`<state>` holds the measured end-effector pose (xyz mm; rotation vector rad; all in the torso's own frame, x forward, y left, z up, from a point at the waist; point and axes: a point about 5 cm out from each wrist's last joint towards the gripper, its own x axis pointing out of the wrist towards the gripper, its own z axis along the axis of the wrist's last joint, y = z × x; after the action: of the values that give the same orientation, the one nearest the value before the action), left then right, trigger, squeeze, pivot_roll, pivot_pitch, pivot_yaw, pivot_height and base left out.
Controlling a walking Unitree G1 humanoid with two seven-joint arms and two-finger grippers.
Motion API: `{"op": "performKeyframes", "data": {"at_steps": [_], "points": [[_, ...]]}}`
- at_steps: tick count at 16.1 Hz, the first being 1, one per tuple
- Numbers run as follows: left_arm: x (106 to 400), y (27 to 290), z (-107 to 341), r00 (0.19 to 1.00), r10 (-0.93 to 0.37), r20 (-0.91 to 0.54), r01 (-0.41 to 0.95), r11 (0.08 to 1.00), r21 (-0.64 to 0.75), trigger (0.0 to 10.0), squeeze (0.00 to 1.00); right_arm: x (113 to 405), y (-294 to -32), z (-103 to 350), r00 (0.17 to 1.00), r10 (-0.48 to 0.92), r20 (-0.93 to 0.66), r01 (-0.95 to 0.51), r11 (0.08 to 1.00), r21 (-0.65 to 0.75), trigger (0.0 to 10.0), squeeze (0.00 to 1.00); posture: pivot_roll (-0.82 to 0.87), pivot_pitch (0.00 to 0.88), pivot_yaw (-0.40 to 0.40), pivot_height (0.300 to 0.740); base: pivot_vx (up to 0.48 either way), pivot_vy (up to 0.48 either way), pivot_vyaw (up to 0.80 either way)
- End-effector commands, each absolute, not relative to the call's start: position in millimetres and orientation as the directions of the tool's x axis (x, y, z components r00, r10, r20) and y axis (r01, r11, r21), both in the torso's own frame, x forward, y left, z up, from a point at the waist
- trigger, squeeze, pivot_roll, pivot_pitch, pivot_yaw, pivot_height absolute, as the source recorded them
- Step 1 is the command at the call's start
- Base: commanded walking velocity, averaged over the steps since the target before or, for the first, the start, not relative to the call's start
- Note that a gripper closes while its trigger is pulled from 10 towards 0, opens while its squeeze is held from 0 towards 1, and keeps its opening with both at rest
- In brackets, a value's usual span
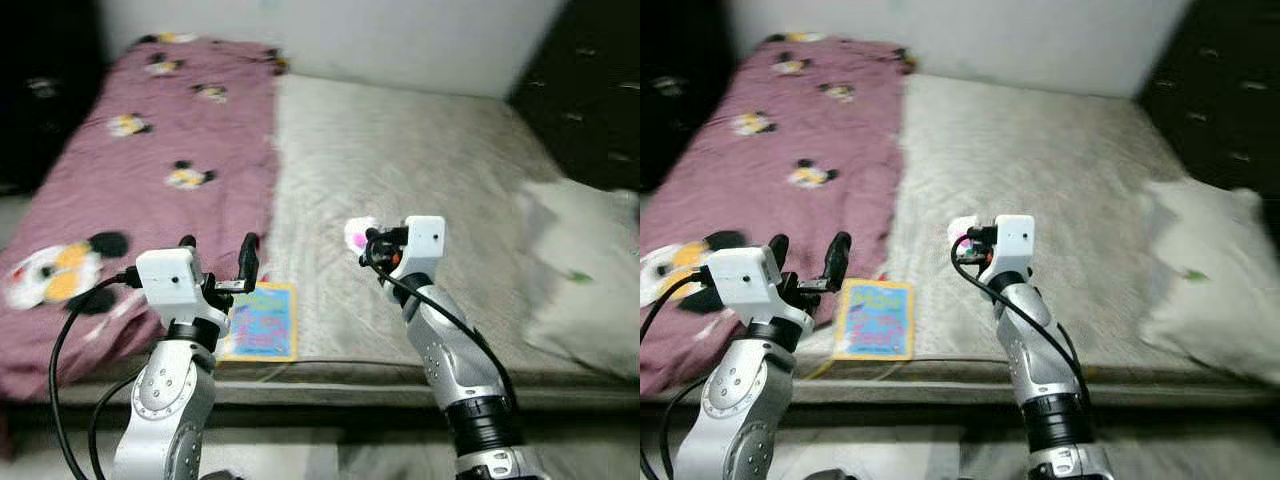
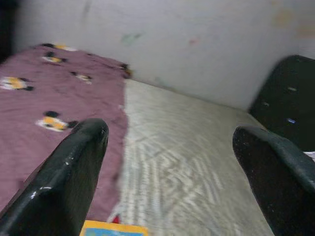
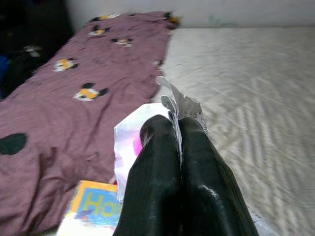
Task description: Clean up the room
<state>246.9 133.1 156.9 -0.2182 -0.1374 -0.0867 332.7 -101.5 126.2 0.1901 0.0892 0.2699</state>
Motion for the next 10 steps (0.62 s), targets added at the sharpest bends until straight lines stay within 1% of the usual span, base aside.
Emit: {"op": "performKeyframes", "data": {"at_steps": [1, 3, 10], "points": [[246.4, 127.0, 158.4, 0.983, -0.103, 0.150, 0.134, 0.967, -0.216, 10.0, 0.00, 333.9, -109.9, 129.7, 0.968, 0.248, -0.047, -0.234, 0.952, 0.199, 10.0, 0.00, 0.05, 0.092, -0.124, 0.740, 0.000, 0.000, -0.62], [246.1, 127.0, 158.0, 0.983, -0.105, 0.149, 0.137, 0.967, -0.217, 10.0, 0.00, 333.8, -109.6, 129.7, 0.967, 0.249, -0.047, -0.235, 0.951, 0.198, 10.0, 0.00, 0.05, 0.092, -0.124, 0.740, 0.000, 0.000, -0.43], [245.8, 126.7, 156.7, 0.984, -0.110, 0.142, 0.139, 0.968, -0.210, 10.0, 0.00, 334.0, -109.6, 130.3, 0.967, 0.249, -0.045, -0.236, 0.952, 0.196, 10.0, 0.00, 0.06, 0.087, -0.122, 0.740, 0.000, 0.000, 0.00]]}}
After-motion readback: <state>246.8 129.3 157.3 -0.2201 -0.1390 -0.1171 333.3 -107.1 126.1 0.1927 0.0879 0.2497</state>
